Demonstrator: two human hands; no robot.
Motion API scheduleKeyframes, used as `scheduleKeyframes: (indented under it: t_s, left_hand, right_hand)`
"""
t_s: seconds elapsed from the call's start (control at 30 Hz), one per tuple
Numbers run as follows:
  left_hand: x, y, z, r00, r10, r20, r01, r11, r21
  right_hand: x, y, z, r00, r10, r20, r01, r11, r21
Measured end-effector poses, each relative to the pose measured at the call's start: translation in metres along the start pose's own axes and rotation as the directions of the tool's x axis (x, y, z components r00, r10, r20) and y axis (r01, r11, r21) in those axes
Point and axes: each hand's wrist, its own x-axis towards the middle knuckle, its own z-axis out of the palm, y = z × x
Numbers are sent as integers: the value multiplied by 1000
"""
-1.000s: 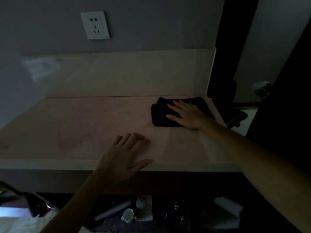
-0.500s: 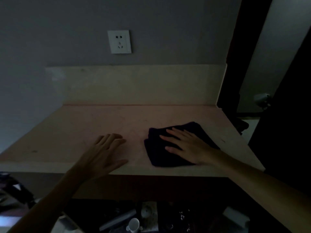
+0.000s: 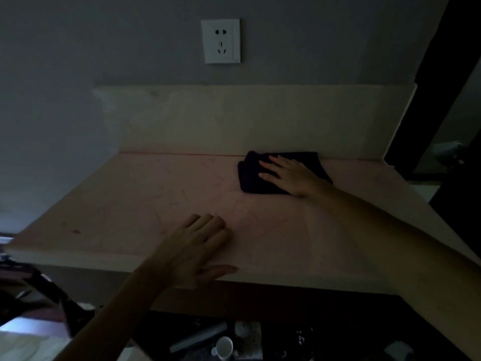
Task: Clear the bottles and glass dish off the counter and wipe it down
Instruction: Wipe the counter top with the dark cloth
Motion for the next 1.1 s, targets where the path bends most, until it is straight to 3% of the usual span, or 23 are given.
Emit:
scheduleKeyframes:
  t_s: [0.4,0.53,0.83,1.1]
  left_hand:
    - [-36,-19,-6,984,-179,7,179,982,-55]
    - [-55,-43,-4,978,-205,34,206,978,-27]
    - [-56,-50,-1,981,-181,65,183,983,-12]
    - [-56,-49,-4,982,-163,98,163,987,11]
  right_hand:
    - [-197,-98,21,992,-123,5,122,992,32]
    - [-157,-95,14,991,-124,48,121,990,75]
    - [54,-88,2,999,-35,2,35,998,44]
    - [47,-95,2,1000,-19,-1,19,1000,-3]
